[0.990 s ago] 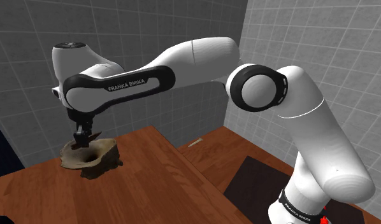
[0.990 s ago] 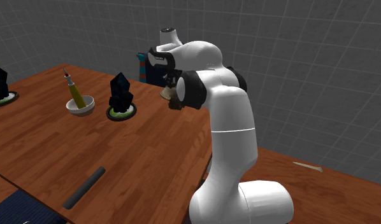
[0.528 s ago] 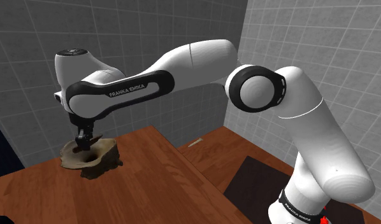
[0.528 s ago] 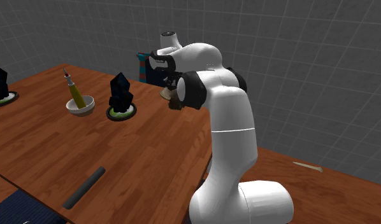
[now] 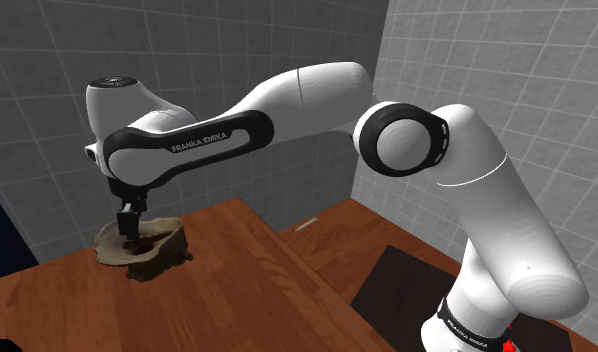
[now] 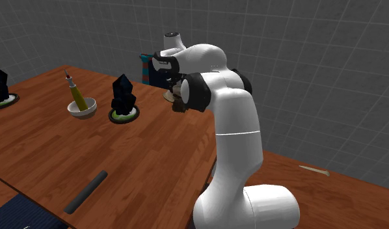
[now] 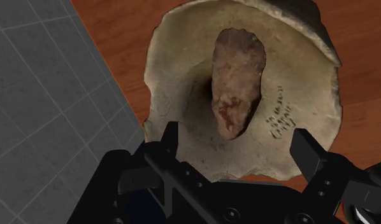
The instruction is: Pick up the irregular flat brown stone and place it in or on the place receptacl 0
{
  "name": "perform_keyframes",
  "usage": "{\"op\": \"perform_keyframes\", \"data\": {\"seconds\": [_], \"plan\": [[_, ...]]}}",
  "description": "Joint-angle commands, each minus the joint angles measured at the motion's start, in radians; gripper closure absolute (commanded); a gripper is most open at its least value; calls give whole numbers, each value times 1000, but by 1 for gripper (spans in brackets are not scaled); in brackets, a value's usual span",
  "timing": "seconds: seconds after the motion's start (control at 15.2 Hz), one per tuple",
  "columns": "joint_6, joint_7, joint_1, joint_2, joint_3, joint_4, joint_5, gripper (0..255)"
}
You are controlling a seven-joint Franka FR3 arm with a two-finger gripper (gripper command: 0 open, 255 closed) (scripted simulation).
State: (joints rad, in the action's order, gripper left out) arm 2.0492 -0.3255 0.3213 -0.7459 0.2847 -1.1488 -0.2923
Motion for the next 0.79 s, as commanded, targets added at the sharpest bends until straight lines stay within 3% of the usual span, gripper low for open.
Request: {"op": "perform_keyframes", "data": {"seconds": [0.0, 0.26, 0.73], "plan": [[0, 0, 0, 0, 0, 0, 0, 0], [-83, -8, 0, 60, 11, 25, 14, 0], [-83, -8, 0, 60, 11, 25, 14, 0]]}}
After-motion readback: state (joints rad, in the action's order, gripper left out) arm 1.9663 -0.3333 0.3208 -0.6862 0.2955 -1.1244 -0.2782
